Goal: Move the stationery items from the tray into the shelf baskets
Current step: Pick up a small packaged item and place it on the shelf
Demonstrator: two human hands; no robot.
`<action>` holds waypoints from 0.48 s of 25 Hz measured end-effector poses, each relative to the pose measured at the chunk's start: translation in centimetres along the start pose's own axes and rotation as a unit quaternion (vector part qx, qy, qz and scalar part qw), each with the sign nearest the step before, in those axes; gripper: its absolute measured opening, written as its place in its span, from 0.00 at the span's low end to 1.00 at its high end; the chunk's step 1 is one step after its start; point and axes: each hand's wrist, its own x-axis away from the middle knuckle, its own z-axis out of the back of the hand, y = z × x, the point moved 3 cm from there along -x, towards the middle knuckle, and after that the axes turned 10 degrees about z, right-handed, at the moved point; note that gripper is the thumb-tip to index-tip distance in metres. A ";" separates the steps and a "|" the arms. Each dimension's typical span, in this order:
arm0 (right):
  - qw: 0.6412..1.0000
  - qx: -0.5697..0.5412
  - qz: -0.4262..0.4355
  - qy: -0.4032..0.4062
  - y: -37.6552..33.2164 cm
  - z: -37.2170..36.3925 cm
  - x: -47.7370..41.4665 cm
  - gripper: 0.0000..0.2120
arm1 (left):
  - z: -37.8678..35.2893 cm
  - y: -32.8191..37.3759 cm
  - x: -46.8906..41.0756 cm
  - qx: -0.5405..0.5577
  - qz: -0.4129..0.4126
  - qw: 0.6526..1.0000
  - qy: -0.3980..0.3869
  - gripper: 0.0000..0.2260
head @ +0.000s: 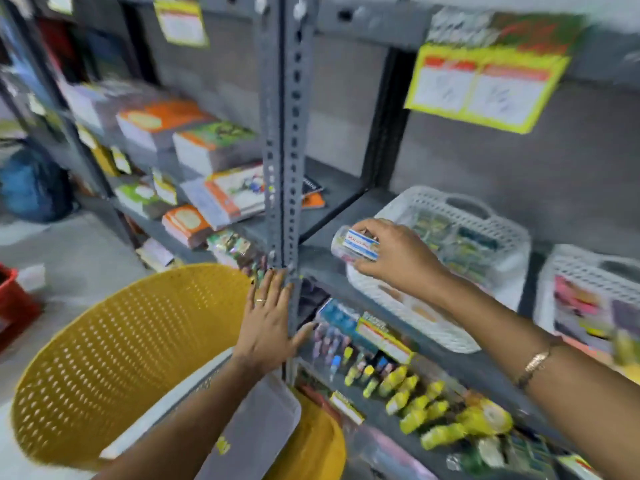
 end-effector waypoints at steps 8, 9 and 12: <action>0.984 0.088 -0.140 0.072 9.0 16.3 13.9 0.22 | 4.1 22.5 -2.1 0.086 -0.193 0.976 0.051 0.38; 0.979 0.103 -0.159 0.069 10.5 18.1 16.9 0.20 | 3.9 26.1 -1.2 0.089 -0.206 0.974 0.040 0.39; 0.968 0.133 -0.206 0.057 15.0 22.1 25.3 0.16 | 3.4 35.3 2.2 0.106 -0.245 0.964 0.019 0.39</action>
